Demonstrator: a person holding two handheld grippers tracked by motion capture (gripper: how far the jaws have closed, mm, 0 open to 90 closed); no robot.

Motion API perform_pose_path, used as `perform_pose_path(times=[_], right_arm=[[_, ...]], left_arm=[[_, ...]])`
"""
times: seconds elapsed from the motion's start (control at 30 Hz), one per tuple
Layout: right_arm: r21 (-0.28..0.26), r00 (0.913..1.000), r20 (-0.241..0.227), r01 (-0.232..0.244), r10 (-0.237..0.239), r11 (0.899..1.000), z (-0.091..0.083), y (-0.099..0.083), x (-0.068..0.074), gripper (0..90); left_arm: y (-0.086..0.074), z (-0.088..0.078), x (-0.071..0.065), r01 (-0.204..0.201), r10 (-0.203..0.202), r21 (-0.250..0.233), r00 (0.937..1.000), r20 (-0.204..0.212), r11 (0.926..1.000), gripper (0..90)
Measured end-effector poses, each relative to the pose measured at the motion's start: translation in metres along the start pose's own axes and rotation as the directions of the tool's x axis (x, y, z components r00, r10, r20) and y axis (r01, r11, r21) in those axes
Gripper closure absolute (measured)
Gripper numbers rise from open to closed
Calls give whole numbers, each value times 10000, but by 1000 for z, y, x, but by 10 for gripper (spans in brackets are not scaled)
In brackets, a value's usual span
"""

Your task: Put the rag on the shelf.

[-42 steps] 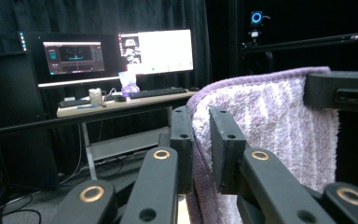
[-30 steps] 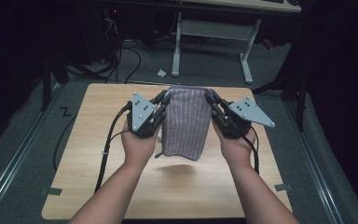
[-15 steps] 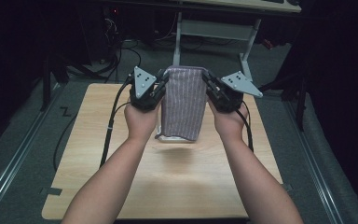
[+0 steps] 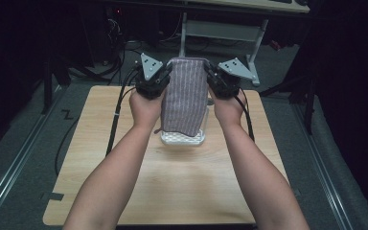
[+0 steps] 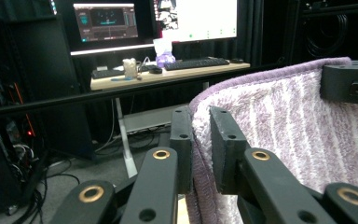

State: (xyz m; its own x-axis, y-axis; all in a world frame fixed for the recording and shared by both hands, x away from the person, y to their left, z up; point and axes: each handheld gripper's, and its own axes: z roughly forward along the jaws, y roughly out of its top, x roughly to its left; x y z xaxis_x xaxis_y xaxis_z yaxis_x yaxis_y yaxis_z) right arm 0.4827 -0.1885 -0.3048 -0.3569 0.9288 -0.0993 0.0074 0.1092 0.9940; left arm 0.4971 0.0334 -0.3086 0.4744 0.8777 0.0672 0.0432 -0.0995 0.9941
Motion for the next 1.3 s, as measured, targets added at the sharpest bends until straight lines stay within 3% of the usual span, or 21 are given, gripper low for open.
perform_pose_path(times=[0.07,0.2,0.23,0.4,0.43,0.47,0.5,0.53,0.6,0.67,0.77,0.83,1.1,1.3], right_arm=[[-33,9998,-132,-126,125,9999,7,0,-3,842],[614,10000,47,-26,23,9981,30,-8,-10,841],[801,9999,107,-5,-4,9968,35,-13,-10,841],[1709,9998,196,-59,26,9853,52,-30,-14,798],[1854,9998,130,-160,138,9825,55,-33,-15,737],[2106,9998,146,-127,98,9775,58,-35,-16,690],[2115,9997,221,-120,75,9773,59,-37,-17,662],[2128,9998,173,-144,110,9770,60,-39,-18,641],[2270,9996,22,-296,299,9734,60,-42,-20,636],[2360,9998,-64,-162,183,9716,58,-47,-20,637],[2409,9995,-136,-227,267,9703,56,-50,-20,636],[2420,9996,-174,-191,240,9701,53,-52,-19,636],[2332,9995,-137,-240,280,9721,46,-50,-15,633],[2409,9996,-156,-171,215,9704,37,-51,-12,629]], left_arm=[[0,9,3,3,-2,216,10000,-72,9998,804],[-8,23,7,19,-9,734,9999,-131,9973,800],[-15,32,9,118,-112,1153,9999,-56,9933,798],[-29,42,12,291,-295,1610,9996,4,9865,789],[-32,46,13,367,-355,1859,9993,-99,9819,772],[-39,53,18,949,-936,2332,9955,-165,9678,723],[-41,55,21,1266,-1286,2597,9917,-95,9573,646],[-43,56,23,1464,-1503,2708,9886,-65,9514,574],[-45,56,24,1508,-1598,2758,9871,103,9493,531],[-46,55,23,1343,-1425,2766,9897,96,9516,518],[-47,53,21,1389,-1482,2666,9889,148,9537,521],[-47,49,18,1188,-1263,2544,9919,133,9598,523],[-45,41,14,1119,-1191,2483,9928,144,9622,521],[-41,29,8,1058,-1161,2244,9927,328,9687,518]])
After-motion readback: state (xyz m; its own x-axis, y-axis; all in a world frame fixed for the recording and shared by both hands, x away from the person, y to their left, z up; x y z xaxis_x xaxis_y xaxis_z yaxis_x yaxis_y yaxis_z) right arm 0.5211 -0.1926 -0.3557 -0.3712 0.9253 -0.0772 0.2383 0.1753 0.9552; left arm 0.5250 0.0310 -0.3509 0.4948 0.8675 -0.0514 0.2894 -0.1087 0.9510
